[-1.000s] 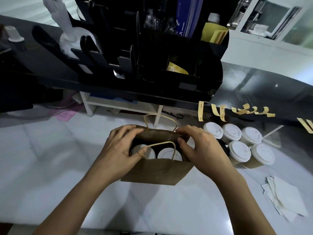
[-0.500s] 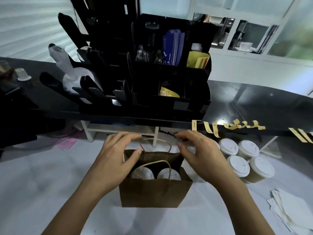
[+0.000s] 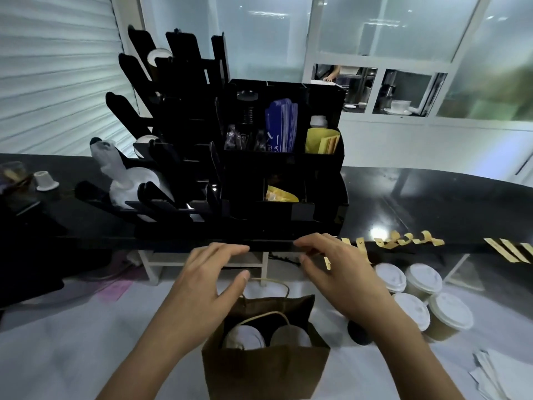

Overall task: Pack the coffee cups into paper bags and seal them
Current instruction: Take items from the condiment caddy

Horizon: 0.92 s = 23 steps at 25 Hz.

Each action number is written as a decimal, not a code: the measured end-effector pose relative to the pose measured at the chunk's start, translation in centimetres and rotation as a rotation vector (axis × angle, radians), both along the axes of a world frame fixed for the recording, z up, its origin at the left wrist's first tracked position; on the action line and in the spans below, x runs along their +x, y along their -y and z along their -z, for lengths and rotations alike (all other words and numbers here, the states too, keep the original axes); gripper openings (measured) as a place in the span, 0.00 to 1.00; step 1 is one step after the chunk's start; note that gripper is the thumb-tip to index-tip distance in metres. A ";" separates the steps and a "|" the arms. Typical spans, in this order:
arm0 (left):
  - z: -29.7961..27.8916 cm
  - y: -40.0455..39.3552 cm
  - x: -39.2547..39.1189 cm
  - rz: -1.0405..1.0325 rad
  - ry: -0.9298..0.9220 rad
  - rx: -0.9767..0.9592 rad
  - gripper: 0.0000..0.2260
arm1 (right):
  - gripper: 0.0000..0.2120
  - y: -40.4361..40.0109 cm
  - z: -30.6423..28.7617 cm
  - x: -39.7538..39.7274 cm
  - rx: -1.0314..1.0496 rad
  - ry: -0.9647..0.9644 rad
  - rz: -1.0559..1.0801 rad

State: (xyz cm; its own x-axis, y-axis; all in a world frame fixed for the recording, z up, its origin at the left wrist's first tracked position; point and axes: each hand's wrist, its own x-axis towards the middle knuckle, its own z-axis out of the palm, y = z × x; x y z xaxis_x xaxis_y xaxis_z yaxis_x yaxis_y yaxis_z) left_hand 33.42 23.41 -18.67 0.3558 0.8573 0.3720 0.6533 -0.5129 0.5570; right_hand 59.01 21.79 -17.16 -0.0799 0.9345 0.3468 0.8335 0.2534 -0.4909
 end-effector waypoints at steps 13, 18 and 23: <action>-5.4 -6.1 3.1 0.005 0.099 0.134 0.16 | 0.04 -6.4 -4.4 -0.9 0.205 -0.180 0.094; -7.5 -10.4 5.9 -0.033 0.148 0.176 0.13 | 0.04 -10.9 -7.0 -0.3 0.232 -0.208 0.092; -8.5 -15.8 8.4 -0.091 0.108 0.158 0.14 | 0.03 -16.2 -6.9 0.1 0.173 -0.219 0.056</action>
